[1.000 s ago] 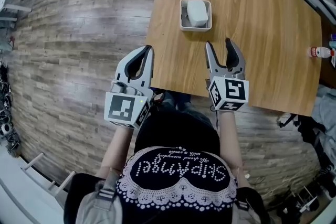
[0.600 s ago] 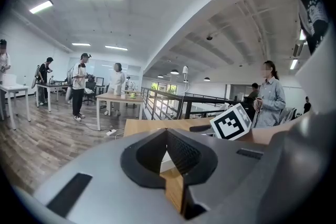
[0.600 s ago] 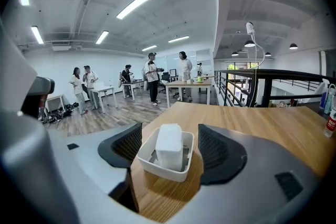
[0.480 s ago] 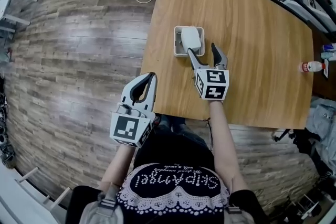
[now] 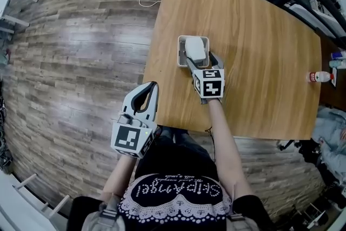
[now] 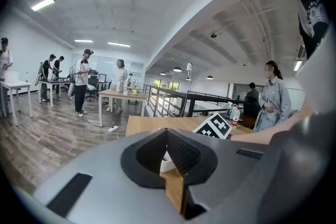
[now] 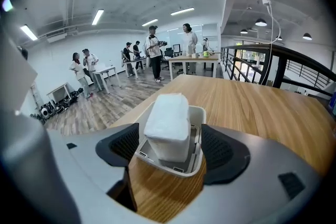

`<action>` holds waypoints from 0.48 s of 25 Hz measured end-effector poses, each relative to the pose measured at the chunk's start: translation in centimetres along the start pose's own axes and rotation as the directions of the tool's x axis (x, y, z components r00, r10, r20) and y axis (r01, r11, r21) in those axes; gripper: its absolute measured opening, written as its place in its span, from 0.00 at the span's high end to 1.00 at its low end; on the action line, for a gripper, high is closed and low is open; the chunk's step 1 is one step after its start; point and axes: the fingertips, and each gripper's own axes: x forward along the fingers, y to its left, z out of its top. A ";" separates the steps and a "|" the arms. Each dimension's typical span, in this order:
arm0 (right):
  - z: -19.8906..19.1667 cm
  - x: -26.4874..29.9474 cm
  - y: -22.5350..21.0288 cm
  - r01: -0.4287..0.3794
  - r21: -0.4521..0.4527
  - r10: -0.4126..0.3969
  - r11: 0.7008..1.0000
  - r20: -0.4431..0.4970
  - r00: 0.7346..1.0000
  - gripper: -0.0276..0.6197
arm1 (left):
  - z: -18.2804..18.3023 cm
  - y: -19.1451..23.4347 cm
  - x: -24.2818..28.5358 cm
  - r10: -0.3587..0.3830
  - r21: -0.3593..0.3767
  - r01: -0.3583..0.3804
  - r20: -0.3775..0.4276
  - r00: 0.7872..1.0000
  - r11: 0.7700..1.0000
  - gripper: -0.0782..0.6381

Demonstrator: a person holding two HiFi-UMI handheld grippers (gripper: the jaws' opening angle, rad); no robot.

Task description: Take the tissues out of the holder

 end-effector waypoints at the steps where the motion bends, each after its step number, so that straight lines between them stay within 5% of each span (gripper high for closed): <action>1: -0.1 0.3 0.1 -0.006 0.003 0.006 1.000 -0.012 1.000 0.41 | -0.1 0.1 0.0 0.000 -0.003 0.000 0.000 1.000 1.000 0.88; 12: -0.7 2.8 0.6 0.025 -0.039 -0.029 0.999 -0.119 0.992 0.41 | -0.6 1.2 0.2 0.002 -0.018 -0.002 -0.008 1.000 1.000 0.88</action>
